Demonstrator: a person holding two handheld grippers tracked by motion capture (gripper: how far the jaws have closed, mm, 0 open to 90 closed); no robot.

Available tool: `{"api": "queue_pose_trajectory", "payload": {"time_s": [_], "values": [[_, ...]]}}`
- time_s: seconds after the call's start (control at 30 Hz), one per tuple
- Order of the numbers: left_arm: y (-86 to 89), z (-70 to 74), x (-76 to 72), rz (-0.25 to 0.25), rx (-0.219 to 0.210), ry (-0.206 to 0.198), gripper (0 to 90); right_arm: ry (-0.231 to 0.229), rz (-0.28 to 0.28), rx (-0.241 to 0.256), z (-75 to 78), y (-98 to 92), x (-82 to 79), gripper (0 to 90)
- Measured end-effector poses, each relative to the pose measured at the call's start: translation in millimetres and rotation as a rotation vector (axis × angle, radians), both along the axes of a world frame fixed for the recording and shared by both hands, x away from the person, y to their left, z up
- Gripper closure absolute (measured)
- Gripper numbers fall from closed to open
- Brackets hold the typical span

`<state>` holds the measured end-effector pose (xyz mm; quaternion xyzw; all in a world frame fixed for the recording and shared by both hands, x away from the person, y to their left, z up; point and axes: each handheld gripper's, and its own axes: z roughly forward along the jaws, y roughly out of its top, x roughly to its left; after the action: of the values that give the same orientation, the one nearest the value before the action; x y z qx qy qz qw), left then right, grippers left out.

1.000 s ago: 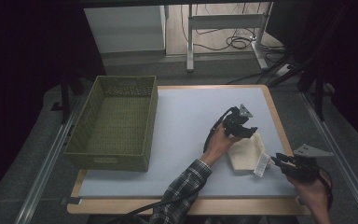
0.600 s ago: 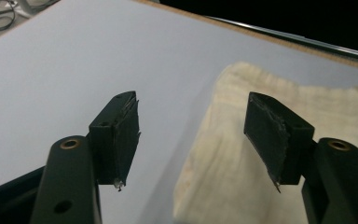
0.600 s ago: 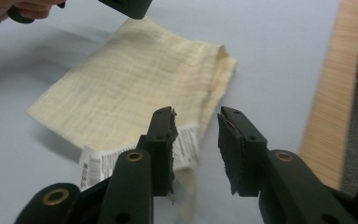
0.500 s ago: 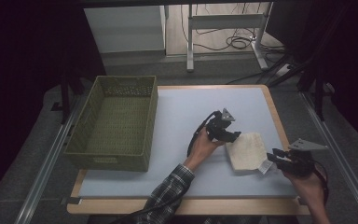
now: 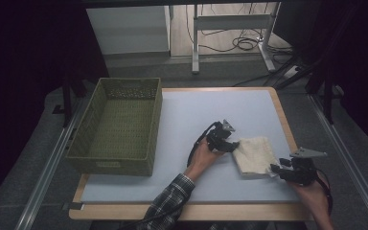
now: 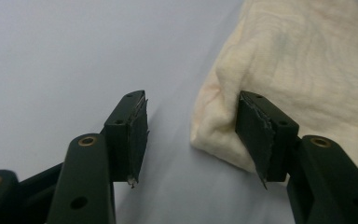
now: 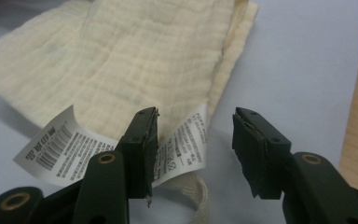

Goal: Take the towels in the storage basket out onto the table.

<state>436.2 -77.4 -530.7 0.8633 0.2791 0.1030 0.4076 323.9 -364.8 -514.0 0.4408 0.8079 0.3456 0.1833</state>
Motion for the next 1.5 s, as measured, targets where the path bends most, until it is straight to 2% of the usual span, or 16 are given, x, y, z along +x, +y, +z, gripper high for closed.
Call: {"api": "queue_pose_trajectory", "payload": {"time_s": [0.13,0.17,0.27,0.37,0.47,0.57,0.67,0.77,0.87,1.13,1.5], "values": [[4.0,-2.7,5.1,-0.009,-0.031,0.055,45.8,0.014,-0.001,0.037,-3.7,-2.9,-0.3,51.0],[3.8,-2.7,4.9,-0.01,-0.03,0.055,46.1,0.014,0.002,0.04,-4.1,-3.2,-1.1,51.0],[3.3,-2.5,3.6,-0.042,-0.043,0.071,56.0,0.014,-0.004,0.048,-4.9,-2.4,-2.6,53.1],[1.8,-2.9,2.1,-0.05,-0.063,0.098,67.1,0.032,0.003,0.066,-4.5,-1.3,-3.9,63.3],[2.1,-2.7,3.4,-0.047,-0.078,0.136,71.2,0.058,0.023,0.086,-4.1,0.6,-4.4,75.3],[1.8,-2.2,4.5,-0.062,-0.091,0.18,80.7,0.087,0.028,0.105,-3.5,1.5,-3.2,80.4],[1.3,-1.7,2.8,-0.064,-0.088,0.168,84.5,0.107,0.02,0.125,-3.1,0.8,-2.3,82.2],[5.4,-0.4,4.1,-0.067,-0.123,0.162,85.4,0.129,0.036,0.14,-1.4,-0.1,-1.1,82.3],[10.1,6.8,4.3,-0.063,-0.152,0.138,85.4,0.108,0.049,0.14,3.7,2.0,-3.4,82.2],[19.9,28.7,2.7,-0.05,-0.127,0.09,84.3,0.05,0.081,0.131,19.2,14.5,-4.9,81.6],[37.7,47.1,0.2,-0.023,-0.09,0.05,83.7,0.02,0.121,0.131,29.2,33.0,-1.1,81.0]]}}
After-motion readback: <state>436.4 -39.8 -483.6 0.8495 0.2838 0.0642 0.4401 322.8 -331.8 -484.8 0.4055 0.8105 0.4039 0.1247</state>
